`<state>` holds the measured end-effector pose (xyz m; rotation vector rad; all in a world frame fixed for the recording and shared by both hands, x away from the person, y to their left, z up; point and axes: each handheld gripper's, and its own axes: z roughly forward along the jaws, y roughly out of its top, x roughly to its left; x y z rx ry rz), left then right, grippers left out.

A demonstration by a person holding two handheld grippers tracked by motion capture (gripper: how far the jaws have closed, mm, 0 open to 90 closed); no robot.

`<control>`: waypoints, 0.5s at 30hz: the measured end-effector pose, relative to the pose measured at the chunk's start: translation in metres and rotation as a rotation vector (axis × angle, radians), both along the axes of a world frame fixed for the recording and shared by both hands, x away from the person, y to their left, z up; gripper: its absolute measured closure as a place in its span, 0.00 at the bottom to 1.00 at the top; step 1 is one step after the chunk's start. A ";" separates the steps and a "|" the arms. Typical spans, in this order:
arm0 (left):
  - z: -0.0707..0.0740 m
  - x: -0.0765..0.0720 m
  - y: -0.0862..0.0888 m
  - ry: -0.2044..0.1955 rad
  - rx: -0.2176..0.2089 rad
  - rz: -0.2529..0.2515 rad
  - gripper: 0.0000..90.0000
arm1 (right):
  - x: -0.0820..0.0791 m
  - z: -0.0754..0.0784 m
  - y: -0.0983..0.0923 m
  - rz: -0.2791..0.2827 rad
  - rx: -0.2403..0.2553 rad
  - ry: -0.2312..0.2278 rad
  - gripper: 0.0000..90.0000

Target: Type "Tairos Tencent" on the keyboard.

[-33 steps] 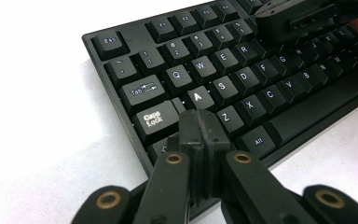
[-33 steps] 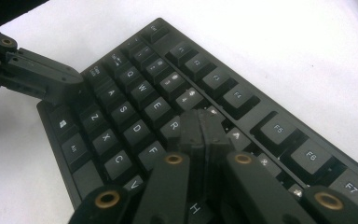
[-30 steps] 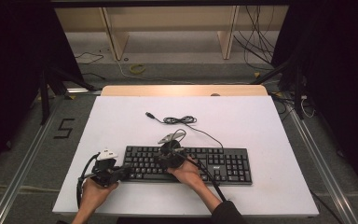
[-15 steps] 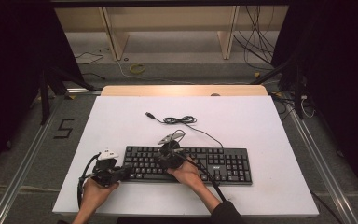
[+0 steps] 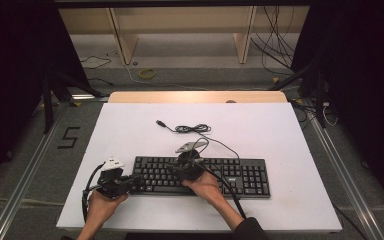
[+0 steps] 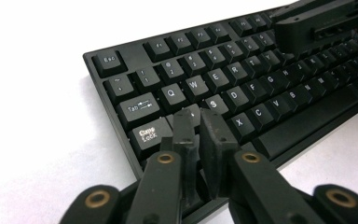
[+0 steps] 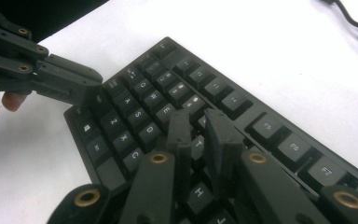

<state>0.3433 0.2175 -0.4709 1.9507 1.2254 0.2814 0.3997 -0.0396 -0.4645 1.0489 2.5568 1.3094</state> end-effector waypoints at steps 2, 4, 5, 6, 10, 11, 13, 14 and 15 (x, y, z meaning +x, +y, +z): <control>0.000 0.000 0.000 -0.002 -0.004 -0.005 0.90 | -0.001 0.001 -0.003 0.003 0.008 0.000 0.88; 0.001 0.000 -0.001 -0.007 -0.010 -0.005 0.87 | -0.003 0.002 -0.007 0.005 0.018 -0.005 0.84; 0.002 0.000 -0.001 -0.010 -0.017 -0.003 0.85 | -0.004 0.003 -0.008 0.007 0.022 -0.005 0.83; 0.003 0.001 -0.001 -0.012 -0.025 -0.008 0.83 | -0.004 0.003 -0.010 0.009 0.025 -0.006 0.81; 0.004 0.002 -0.003 -0.011 -0.050 -0.010 0.74 | -0.009 0.005 -0.018 0.013 0.048 -0.010 0.73; 0.004 0.002 -0.003 -0.010 -0.055 -0.010 0.71 | -0.010 0.005 -0.019 0.015 0.050 -0.009 0.70; 0.005 0.003 -0.004 -0.006 -0.060 -0.012 0.66 | -0.012 0.006 -0.021 0.018 0.052 -0.010 0.65; 0.006 0.004 -0.004 -0.007 -0.062 -0.012 0.63 | -0.013 0.007 -0.023 0.019 0.054 -0.011 0.63; 0.006 0.004 -0.005 -0.007 -0.066 -0.011 0.61 | -0.015 0.007 -0.024 0.025 0.062 -0.014 0.61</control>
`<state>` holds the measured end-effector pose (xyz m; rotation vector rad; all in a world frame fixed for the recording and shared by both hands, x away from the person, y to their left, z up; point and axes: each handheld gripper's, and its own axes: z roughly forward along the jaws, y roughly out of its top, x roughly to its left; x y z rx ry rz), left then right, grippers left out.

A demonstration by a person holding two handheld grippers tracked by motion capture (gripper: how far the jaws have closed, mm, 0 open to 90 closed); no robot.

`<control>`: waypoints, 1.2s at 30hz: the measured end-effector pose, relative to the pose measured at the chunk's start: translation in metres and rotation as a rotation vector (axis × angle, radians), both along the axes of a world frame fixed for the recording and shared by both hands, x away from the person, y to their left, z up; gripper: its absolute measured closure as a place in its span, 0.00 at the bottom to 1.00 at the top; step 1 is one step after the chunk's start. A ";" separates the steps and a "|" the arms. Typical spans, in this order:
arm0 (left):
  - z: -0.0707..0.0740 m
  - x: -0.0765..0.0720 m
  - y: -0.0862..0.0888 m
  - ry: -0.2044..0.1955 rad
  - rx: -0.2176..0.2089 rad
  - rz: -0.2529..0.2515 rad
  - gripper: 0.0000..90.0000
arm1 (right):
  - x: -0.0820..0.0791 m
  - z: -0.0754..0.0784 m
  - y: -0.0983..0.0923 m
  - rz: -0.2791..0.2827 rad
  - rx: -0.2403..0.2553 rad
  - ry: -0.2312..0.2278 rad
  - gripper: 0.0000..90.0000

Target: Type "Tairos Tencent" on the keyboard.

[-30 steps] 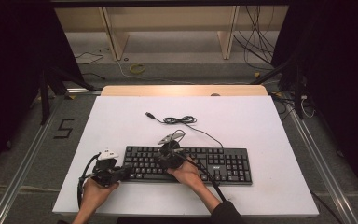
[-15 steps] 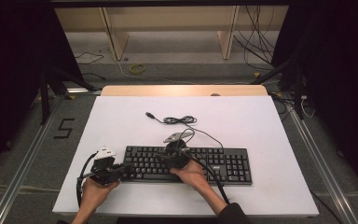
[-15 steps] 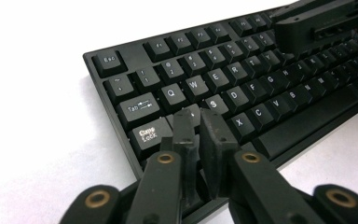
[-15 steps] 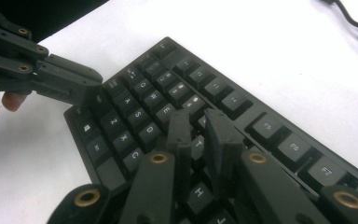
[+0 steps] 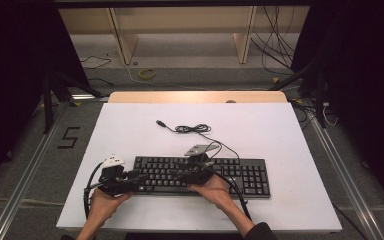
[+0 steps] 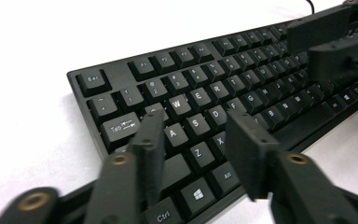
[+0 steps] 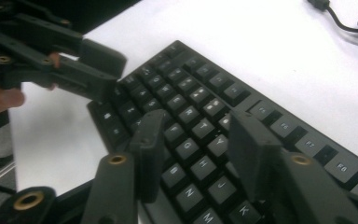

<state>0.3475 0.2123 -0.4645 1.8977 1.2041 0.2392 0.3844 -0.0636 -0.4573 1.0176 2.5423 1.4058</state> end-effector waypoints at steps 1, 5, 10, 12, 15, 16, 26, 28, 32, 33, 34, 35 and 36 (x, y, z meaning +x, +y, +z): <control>0.000 0.001 -0.001 0.000 0.003 0.000 0.58 | -0.002 0.000 -0.001 -0.001 0.003 -0.001 0.59; 0.001 0.003 -0.003 0.002 0.009 -0.001 0.50 | -0.006 0.001 -0.005 0.006 0.004 -0.009 0.55; 0.002 0.005 -0.006 -0.008 0.008 0.001 0.45 | -0.009 0.001 -0.009 0.002 0.007 -0.009 0.52; 0.003 0.006 -0.007 -0.010 0.011 0.001 0.44 | -0.010 0.002 -0.010 0.000 0.011 -0.009 0.51; 0.003 0.008 -0.008 -0.010 0.013 0.000 0.43 | -0.011 0.003 -0.012 0.001 0.012 -0.012 0.50; 0.003 0.008 -0.008 -0.010 0.014 0.000 0.43 | -0.012 0.003 -0.012 0.002 0.012 -0.014 0.49; 0.004 0.015 -0.011 -0.009 0.016 0.001 0.43 | -0.017 0.003 -0.019 -0.007 0.010 -0.011 0.46; 0.004 0.016 -0.012 -0.006 0.015 -0.001 0.47 | -0.017 0.002 -0.020 -0.009 0.008 -0.013 0.44; 0.005 0.020 -0.013 -0.002 0.016 -0.011 0.56 | -0.018 0.001 -0.023 -0.009 0.009 -0.010 0.41; 0.005 0.021 -0.014 -0.001 0.017 -0.018 0.58 | -0.019 0.001 -0.024 -0.009 0.009 -0.009 0.41; 0.005 0.021 -0.014 -0.002 0.020 -0.021 0.61 | -0.019 0.001 -0.024 -0.008 0.009 -0.010 0.41; 0.004 0.022 -0.015 -0.001 0.018 -0.025 0.63 | -0.020 0.001 -0.025 -0.007 0.009 -0.011 0.41; 0.004 0.023 -0.015 0.002 0.022 -0.028 0.65 | -0.020 0.001 -0.025 -0.007 0.010 -0.010 0.40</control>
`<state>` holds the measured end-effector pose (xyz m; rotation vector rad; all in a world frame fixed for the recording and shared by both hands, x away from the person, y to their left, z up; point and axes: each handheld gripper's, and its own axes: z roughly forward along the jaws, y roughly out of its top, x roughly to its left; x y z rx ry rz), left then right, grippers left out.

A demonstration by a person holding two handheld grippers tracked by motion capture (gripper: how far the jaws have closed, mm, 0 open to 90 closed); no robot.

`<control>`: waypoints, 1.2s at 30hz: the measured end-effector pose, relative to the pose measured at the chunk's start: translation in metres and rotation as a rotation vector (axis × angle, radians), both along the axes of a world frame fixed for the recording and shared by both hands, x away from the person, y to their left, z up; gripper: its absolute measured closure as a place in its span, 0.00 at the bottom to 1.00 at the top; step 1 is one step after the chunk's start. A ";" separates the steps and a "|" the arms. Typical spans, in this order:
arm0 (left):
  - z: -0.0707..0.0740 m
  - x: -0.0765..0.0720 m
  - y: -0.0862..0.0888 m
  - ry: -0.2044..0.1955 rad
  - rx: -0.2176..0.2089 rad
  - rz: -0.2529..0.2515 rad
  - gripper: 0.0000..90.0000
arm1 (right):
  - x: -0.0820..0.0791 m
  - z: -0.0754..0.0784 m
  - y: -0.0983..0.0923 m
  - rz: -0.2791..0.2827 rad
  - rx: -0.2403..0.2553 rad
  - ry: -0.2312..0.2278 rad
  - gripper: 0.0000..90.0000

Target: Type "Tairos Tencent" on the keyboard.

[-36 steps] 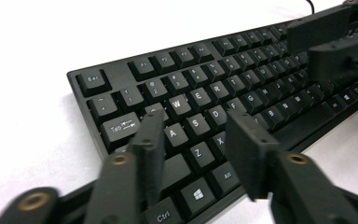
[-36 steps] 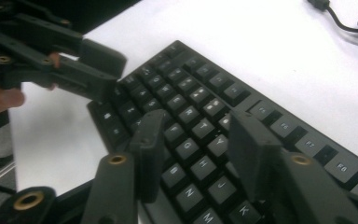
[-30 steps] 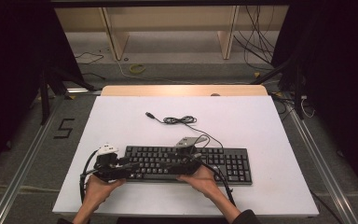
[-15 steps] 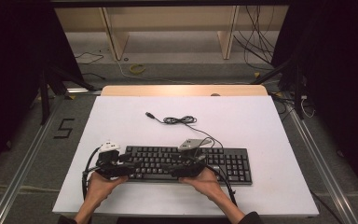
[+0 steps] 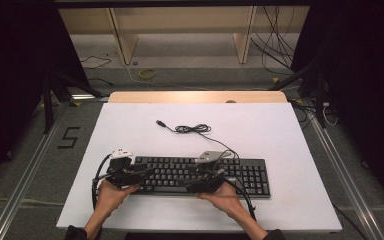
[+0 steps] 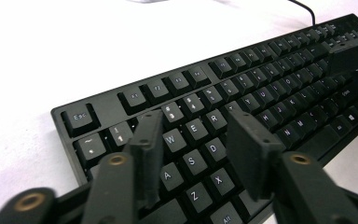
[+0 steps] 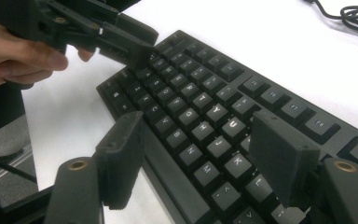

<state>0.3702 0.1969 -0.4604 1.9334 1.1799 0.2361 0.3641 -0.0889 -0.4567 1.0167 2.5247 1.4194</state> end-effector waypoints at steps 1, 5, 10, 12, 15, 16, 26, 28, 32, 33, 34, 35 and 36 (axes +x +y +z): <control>0.000 0.001 -0.001 -0.003 0.002 -0.005 0.68 | -0.001 0.000 0.000 0.005 -0.001 0.000 0.40; -0.001 0.003 -0.003 -0.001 0.021 -0.020 0.77 | -0.003 -0.001 -0.001 0.012 0.003 -0.001 0.39; 0.000 0.005 -0.005 -0.006 0.032 -0.028 0.86 | -0.006 -0.001 -0.003 0.015 0.009 -0.003 0.38; 0.000 0.007 -0.006 -0.003 0.036 -0.029 0.90 | -0.006 -0.001 -0.004 0.017 0.009 -0.005 0.38; -0.001 0.008 -0.007 -0.001 0.044 -0.031 0.95 | -0.007 -0.001 -0.004 0.018 0.011 -0.004 0.37; -0.001 0.008 -0.008 0.000 0.043 -0.029 0.95 | -0.008 -0.001 -0.004 0.018 0.013 -0.004 0.37; -0.003 0.011 -0.018 0.006 0.071 -0.068 0.99 | -0.011 -0.001 -0.005 0.025 0.013 -0.008 0.37; -0.005 0.013 -0.021 0.007 0.080 -0.074 0.99 | -0.011 -0.001 -0.005 0.026 0.012 -0.008 0.36; -0.008 0.016 -0.025 0.017 0.096 -0.077 0.99 | -0.012 -0.001 -0.005 0.027 0.009 -0.010 0.37; -0.008 0.016 -0.025 0.018 0.098 -0.075 0.99 | -0.012 -0.001 -0.006 0.028 0.009 -0.010 0.37; -0.008 0.017 -0.025 0.018 0.099 -0.075 0.99 | -0.012 -0.001 -0.006 0.028 0.009 -0.012 0.37; -0.009 0.017 -0.025 0.019 0.102 -0.076 0.99 | -0.012 -0.002 -0.006 0.028 0.010 -0.011 0.37; -0.009 0.017 -0.026 0.021 0.106 -0.073 0.99 | -0.012 -0.002 -0.006 0.029 0.009 -0.010 0.37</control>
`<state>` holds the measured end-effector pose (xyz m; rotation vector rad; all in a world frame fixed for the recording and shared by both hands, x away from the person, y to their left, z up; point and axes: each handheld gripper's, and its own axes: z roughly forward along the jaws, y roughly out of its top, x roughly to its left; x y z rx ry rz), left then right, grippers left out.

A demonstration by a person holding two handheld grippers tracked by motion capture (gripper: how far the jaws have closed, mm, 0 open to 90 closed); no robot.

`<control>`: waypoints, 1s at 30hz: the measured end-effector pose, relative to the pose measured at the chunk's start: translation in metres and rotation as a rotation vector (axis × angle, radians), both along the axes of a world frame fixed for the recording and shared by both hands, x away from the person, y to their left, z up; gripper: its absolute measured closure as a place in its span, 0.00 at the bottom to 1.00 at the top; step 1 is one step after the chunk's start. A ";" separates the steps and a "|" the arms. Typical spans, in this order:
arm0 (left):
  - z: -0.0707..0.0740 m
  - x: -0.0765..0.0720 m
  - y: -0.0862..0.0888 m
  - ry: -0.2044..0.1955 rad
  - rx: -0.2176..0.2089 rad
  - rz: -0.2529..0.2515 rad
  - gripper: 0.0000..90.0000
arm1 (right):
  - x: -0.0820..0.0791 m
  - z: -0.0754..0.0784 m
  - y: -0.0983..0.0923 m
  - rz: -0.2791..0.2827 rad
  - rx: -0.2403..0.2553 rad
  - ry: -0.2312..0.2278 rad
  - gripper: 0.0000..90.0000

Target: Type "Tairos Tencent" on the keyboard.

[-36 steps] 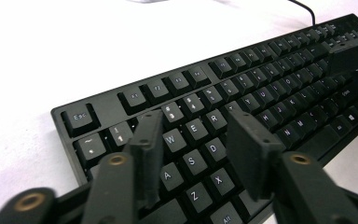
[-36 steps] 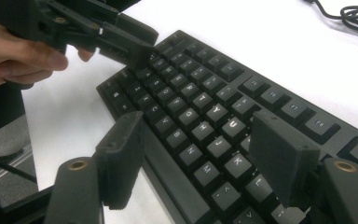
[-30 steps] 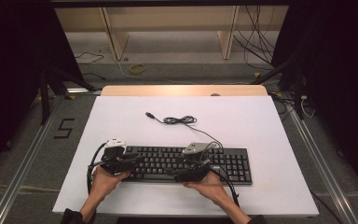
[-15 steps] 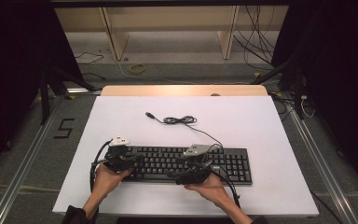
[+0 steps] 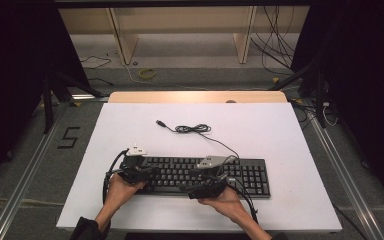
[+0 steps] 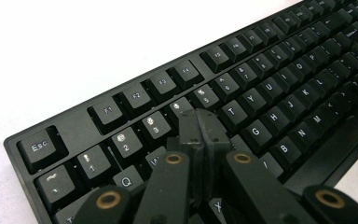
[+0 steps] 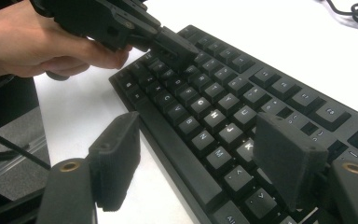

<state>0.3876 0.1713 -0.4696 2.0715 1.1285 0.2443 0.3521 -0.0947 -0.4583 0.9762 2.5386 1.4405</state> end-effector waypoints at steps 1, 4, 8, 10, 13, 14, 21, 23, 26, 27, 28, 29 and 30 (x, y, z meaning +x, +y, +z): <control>-0.001 0.000 0.000 0.002 0.002 0.002 0.99 | 0.000 0.000 0.000 -0.002 0.000 0.001 0.37; -0.003 0.001 -0.001 0.003 0.008 0.000 0.99 | 0.000 0.000 0.000 -0.002 -0.001 0.000 0.37; -0.006 0.002 -0.002 0.007 0.012 0.006 0.99 | 0.000 0.000 0.001 -0.002 -0.002 -0.001 0.37; -0.006 0.002 -0.002 0.002 0.021 -0.001 1.00 | 0.000 -0.001 0.001 -0.002 -0.002 0.000 0.37; -0.006 0.002 -0.002 0.005 0.016 0.001 1.00 | -0.001 0.000 0.001 -0.003 -0.002 0.000 0.37; -0.006 0.002 -0.002 0.005 0.015 0.002 1.00 | -0.001 0.000 0.001 -0.004 -0.004 -0.002 0.37; 0.000 -0.002 0.003 -0.010 -0.033 0.018 0.90 | 0.002 -0.001 0.002 -0.018 -0.008 -0.008 0.40; 0.001 -0.003 0.004 -0.013 -0.050 0.016 0.87 | 0.002 -0.002 0.003 -0.015 -0.012 -0.011 0.43; 0.004 -0.006 0.006 -0.008 -0.064 0.010 0.81 | 0.003 -0.001 0.005 -0.012 -0.015 -0.014 0.48; 0.004 -0.007 0.006 -0.008 -0.074 0.011 0.80 | 0.003 -0.001 0.005 -0.010 -0.014 -0.015 0.50; 0.005 -0.008 0.007 -0.008 -0.078 0.010 0.78 | 0.003 -0.001 0.006 -0.010 -0.012 -0.017 0.52; 0.006 -0.009 0.007 -0.007 -0.081 0.009 0.77 | 0.003 -0.001 0.006 -0.009 -0.016 -0.018 0.53; 0.007 -0.009 0.008 -0.007 -0.083 0.006 0.75 | 0.004 -0.001 0.006 -0.009 -0.017 -0.019 0.55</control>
